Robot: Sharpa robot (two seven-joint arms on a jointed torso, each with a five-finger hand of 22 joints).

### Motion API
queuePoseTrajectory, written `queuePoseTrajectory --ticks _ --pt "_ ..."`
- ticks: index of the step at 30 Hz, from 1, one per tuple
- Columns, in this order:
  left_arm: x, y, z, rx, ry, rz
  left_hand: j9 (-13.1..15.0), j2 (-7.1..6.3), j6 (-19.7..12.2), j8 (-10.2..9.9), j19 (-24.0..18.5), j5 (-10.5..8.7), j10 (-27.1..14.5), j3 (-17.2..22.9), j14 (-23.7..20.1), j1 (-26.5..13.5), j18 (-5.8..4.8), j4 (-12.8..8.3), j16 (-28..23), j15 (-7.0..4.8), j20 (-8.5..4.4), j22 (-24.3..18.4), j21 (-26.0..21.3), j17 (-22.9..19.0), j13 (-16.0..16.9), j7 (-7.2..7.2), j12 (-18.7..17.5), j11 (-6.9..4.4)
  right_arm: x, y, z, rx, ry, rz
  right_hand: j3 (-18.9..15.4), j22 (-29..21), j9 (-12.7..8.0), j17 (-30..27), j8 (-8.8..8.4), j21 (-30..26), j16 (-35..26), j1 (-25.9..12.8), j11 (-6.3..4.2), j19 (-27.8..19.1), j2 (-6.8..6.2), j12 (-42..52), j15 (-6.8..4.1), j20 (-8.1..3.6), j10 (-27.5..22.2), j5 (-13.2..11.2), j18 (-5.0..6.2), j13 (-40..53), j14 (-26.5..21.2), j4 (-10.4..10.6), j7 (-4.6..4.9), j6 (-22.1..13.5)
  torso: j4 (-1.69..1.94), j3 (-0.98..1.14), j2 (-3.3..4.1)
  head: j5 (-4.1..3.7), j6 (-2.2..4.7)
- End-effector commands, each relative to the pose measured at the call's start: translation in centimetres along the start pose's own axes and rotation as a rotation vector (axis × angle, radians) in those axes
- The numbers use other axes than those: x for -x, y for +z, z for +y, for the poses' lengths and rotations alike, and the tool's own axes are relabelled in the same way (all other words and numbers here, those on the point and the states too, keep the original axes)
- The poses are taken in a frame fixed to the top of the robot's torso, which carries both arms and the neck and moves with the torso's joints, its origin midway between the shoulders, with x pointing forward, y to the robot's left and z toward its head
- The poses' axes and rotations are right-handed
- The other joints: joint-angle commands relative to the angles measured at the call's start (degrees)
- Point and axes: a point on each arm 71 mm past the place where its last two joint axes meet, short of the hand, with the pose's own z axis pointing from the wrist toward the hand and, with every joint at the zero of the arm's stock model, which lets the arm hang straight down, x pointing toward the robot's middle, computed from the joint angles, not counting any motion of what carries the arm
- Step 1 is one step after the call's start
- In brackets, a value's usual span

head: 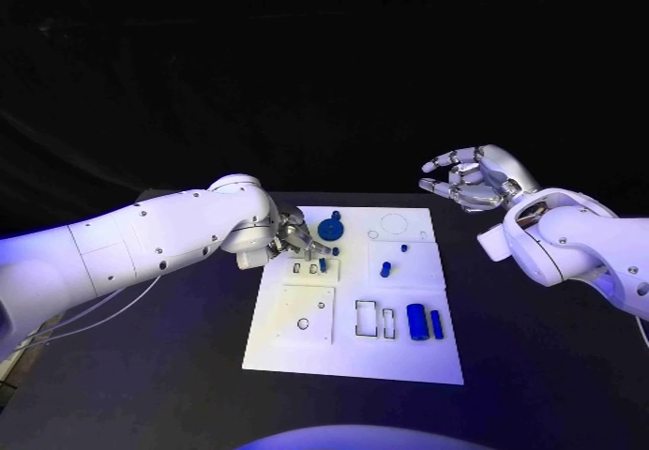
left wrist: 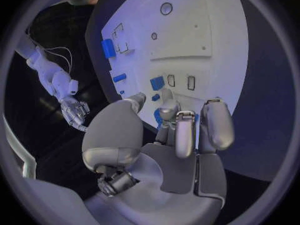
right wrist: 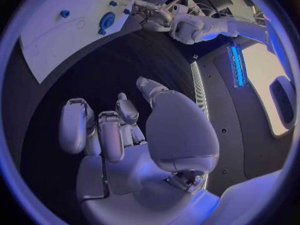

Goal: Assemble the parts on the task board

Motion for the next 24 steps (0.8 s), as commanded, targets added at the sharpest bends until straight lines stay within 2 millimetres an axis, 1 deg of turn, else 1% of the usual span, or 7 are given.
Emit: queuePoseTrajectory --ticks 1,9,14,19,20,24 --pt "-0.06 0.17 -0.06 0.024 0.025 0.017 0.1 0.07 -0.1 0.3 0.0 -0.29 -0.2 -0.3 6.0 -0.6 -0.66 -0.1 0.2 -0.35 -0.42 0.2 0.3 15.1 -0.1 -0.20 0.1 -0.20 -0.15 -0.01 -0.06 -0.004 0.001 0.019 0.2 2.5 -0.1 4.0 0.31 -0.2 -0.2 0.3 -0.01 -0.4 0.19 -0.3 -0.44 0.04 -0.4 0.2 1.16 0.0 3.3 0.3 -0.09 0.2 -0.10 -0.05 0.08 -0.08 -0.17" --pt "-0.21 0.60 -0.28 0.027 0.030 0.024 0.3 0.58 -0.5 0.3 0.0 -0.15 -0.8 -0.2 6.0 0.2 -0.67 -0.2 0.2 -0.37 -0.44 0.2 0.4 15.1 -0.8 -0.19 -0.4 -0.19 -0.10 -0.03 -0.18 -0.008 0.000 0.019 0.1 2.4 -0.1 4.0 0.34 -0.3 -0.2 0.3 -0.01 -0.5 0.19 -0.4 -0.44 0.03 -0.4 0.3 1.18 -0.1 3.3 0.4 -0.09 0.2 0.03 -0.01 0.08 -0.15 -0.42" --pt "-0.28 0.75 -0.51 0.023 0.029 0.026 0.4 0.94 -0.8 0.2 0.0 -0.12 -1.1 -0.1 6.0 0.8 -0.69 -0.2 0.2 -0.33 -0.43 0.4 0.5 15.1 -1.2 -0.13 -0.6 -0.16 -0.11 -0.02 -0.21 -0.010 0.000 0.019 0.1 2.4 -0.1 4.0 0.34 -0.3 -0.2 0.3 -0.01 -0.5 0.19 -0.4 -0.44 0.03 -0.4 0.3 1.18 -0.1 3.3 0.4 -0.09 0.2 0.02 0.01 0.10 -0.17 -0.56" --pt "-0.47 0.86 -0.82 0.015 0.030 0.035 0.4 1.02 -0.9 0.1 0.0 -0.13 -1.3 0.0 6.0 1.0 -0.70 -0.2 0.2 -0.31 -0.42 0.5 0.6 15.1 -1.4 -0.09 -0.7 -0.13 -0.14 0.01 -0.24 -0.011 0.000 0.020 0.1 2.3 -0.1 3.9 0.37 -0.4 -0.3 0.2 0.00 -0.5 0.17 -0.4 -0.44 0.03 -0.4 0.4 1.20 -0.1 3.3 0.4 -0.09 0.2 0.00 0.02 0.08 -0.14 -0.68" --pt "-0.51 0.88 -0.87 0.014 0.030 0.038 0.4 1.02 -0.9 0.1 0.0 -0.13 -1.3 0.0 6.0 1.0 -0.70 -0.2 0.2 -0.31 -0.42 0.5 0.6 15.1 -1.4 -0.09 -0.7 -0.13 -0.15 0.02 -0.25 -0.011 0.000 0.020 0.1 2.3 -0.1 3.9 0.37 -0.4 -0.3 0.2 0.00 -0.5 0.17 -0.4 -0.44 0.03 -0.4 0.4 1.20 -0.1 3.3 0.4 -0.09 0.2 -0.01 0.06 0.08 -0.13 -0.70" --pt "-0.62 0.98 -1.01 0.011 0.031 0.044 0.4 1.04 -1.1 0.0 0.0 -0.14 -1.5 0.0 6.0 1.2 -0.72 -0.2 0.2 -0.29 -0.40 0.6 0.6 15.1 -1.7 -0.04 -0.9 -0.09 -0.17 0.04 -0.30 -0.012 -0.001 0.021 0.1 2.3 -0.1 3.9 0.37 -0.4 -0.3 0.2 0.00 -0.5 0.17 -0.4 -0.44 0.03 -0.4 0.4 1.20 -0.1 3.3 0.4 -0.09 0.2 0.01 0.09 0.12 -0.14 -0.77"
